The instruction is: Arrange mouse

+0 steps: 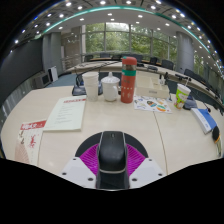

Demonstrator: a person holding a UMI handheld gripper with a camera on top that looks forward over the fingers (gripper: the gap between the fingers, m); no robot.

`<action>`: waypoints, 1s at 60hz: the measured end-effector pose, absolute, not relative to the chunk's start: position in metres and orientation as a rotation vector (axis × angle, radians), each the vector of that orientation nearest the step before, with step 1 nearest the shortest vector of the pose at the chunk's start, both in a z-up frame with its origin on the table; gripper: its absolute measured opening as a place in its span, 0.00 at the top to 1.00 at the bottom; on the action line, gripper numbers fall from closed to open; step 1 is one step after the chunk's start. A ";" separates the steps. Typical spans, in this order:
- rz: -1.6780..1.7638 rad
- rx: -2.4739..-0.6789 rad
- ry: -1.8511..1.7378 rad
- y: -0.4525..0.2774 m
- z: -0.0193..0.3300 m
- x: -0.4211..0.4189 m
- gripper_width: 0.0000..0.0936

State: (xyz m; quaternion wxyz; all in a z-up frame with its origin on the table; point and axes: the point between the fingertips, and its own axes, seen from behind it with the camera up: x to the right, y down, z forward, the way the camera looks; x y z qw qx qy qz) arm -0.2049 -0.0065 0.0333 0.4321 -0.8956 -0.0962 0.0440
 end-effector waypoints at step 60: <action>0.053 -2.159 -0.115 -0.296 0.204 -0.212 0.09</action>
